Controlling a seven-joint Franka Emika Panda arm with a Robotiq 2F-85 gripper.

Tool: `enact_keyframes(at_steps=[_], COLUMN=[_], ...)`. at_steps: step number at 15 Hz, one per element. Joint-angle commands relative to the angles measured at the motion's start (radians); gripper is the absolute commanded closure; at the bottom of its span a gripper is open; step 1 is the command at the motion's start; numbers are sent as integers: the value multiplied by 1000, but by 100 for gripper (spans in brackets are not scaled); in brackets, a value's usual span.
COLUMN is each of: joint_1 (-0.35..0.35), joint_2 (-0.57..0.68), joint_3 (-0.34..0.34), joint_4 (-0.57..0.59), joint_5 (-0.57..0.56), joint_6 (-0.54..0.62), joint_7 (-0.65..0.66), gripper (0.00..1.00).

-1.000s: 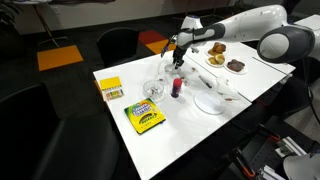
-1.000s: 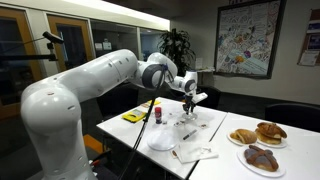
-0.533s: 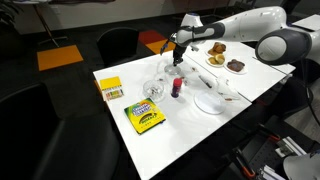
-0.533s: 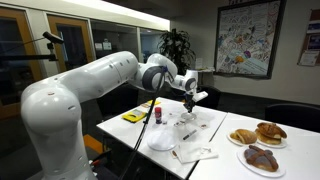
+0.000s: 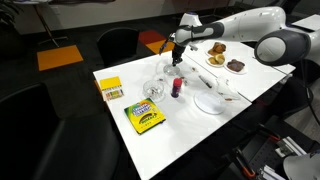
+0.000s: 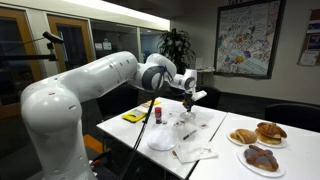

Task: Move the glass lid to the left.

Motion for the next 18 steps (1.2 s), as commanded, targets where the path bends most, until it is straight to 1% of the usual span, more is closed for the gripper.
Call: enact_keyframes(at_steps=[1,5,9,13,18], joint_1=[7,19,41,84,140], joint_2=[-7,-26,-14,15,30], joint_3=[14,34,52,46,43], joint_4=[16,8,37,84,127], joint_5=[-2,-2,-5,13,12], joint_6=[-21,-18,-18,-40,-95], joint_7=[-45,-87,-126,-194,-236], gripper=[96,96,96,96,96])
